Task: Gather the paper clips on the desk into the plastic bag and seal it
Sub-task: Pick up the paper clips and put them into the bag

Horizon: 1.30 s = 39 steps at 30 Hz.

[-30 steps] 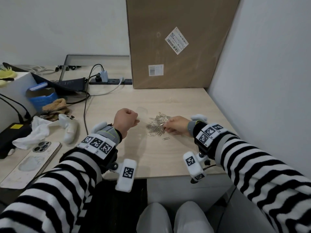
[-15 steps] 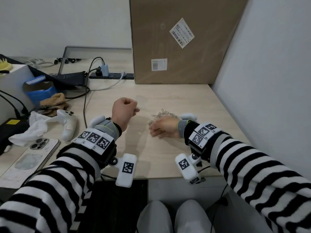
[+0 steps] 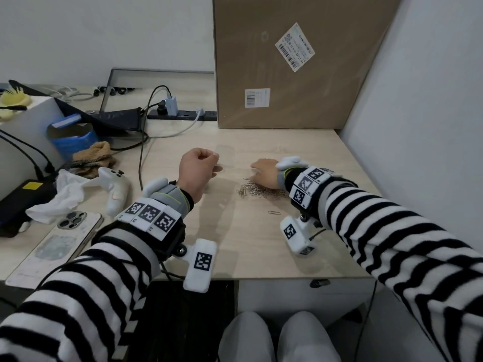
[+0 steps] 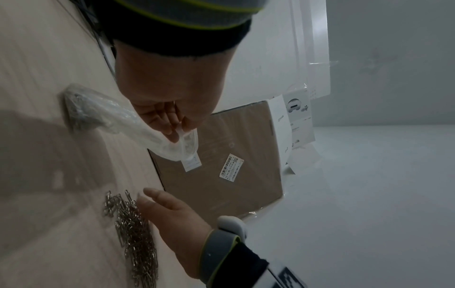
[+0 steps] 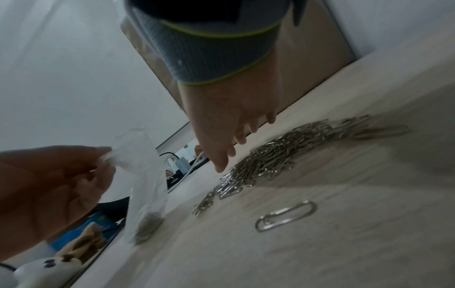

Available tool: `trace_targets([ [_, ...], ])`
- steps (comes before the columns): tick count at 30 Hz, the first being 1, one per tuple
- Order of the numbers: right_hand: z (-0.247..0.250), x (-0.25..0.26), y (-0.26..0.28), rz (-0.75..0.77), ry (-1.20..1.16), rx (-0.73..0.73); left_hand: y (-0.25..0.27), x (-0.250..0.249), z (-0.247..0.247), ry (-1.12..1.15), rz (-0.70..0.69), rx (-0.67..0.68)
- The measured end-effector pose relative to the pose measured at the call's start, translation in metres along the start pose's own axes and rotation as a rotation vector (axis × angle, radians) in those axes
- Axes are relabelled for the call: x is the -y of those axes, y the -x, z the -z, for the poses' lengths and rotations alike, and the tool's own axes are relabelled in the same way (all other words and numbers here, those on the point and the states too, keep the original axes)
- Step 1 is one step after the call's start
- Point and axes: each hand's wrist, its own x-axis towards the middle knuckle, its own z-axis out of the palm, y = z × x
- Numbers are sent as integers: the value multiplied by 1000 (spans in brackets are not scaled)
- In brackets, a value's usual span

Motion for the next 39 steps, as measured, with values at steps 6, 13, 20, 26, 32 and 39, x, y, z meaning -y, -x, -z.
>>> trace_targets([
  [6, -7, 2, 14, 88, -100, 94, 2, 3, 6, -3, -3, 12],
  [13, -8, 7, 39, 158, -48, 52, -1, 2, 6, 8, 23, 8],
  [20, -27, 54, 38, 258, 29, 19, 3, -7, 11, 18, -12, -53],
  [26, -49, 26, 45, 110, 45, 63, 14, -5, 13, 17, -25, -43],
  [32, -30, -6, 79, 98, 7, -121, 25, -11, -2, 13, -76, 3],
  [39, -28, -26, 78, -130, -59, -117, 35, -8, -15, -41, -56, 94],
])
